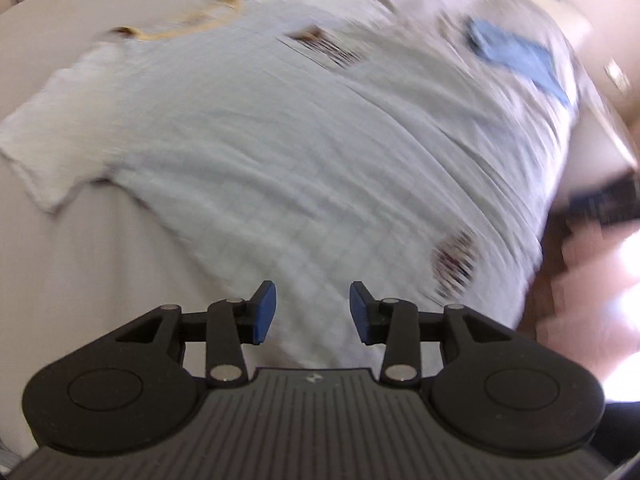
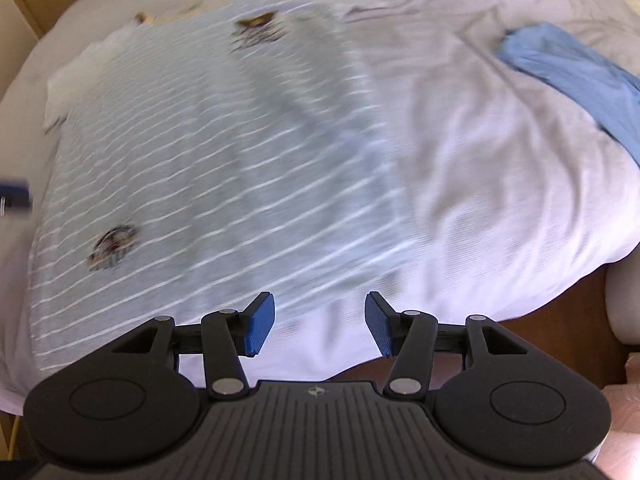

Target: Fold clothes

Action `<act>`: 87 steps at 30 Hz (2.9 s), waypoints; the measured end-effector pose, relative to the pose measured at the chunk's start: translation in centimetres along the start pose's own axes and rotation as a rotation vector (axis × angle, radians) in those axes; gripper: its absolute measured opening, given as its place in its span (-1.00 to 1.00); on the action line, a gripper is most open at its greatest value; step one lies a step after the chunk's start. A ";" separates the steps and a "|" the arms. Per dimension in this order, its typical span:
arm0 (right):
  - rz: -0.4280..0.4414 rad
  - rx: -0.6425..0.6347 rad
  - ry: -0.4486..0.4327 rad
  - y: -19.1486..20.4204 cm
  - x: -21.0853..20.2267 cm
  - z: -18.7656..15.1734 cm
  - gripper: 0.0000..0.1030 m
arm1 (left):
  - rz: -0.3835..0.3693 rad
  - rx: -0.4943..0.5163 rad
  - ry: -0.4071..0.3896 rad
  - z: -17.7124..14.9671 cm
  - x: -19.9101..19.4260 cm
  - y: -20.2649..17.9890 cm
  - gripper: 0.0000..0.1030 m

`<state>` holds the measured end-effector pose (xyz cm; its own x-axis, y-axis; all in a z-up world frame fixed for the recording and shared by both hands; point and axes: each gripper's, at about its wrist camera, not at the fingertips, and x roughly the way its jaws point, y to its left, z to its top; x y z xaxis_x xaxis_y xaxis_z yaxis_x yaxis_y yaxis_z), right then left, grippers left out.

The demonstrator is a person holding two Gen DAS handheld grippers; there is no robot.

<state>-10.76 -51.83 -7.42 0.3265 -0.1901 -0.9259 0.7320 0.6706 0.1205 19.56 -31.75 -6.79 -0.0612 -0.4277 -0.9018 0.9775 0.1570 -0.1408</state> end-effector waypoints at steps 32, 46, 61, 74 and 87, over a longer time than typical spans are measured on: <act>0.236 0.209 -0.191 -2.0 1.5 -2.4 -0.24 | -0.118 0.475 0.066 22.1 16.5 -17.9 -0.31; 0.377 0.428 -0.224 -11.5 6.6 2.6 -0.20 | -0.094 0.487 0.152 18.9 18.1 -13.7 -0.39; 0.020 0.242 -0.238 -8.3 -0.4 1.2 -1.00 | -0.120 0.504 0.110 18.5 16.3 -12.9 -0.43; 0.266 0.687 -0.229 -9.8 1.4 -3.0 -0.54 | -0.160 0.662 -0.072 24.5 15.5 -17.5 -0.35; 0.591 0.932 -0.312 -11.0 3.7 -5.0 -0.10 | -0.120 0.787 0.090 21.2 18.8 -15.4 -0.31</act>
<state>-20.57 -56.30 -13.91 0.8055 -0.2786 -0.5231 0.5309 -0.0531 0.8458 7.59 -61.10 -12.96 -0.1578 -0.3230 -0.9332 0.8168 -0.5737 0.0604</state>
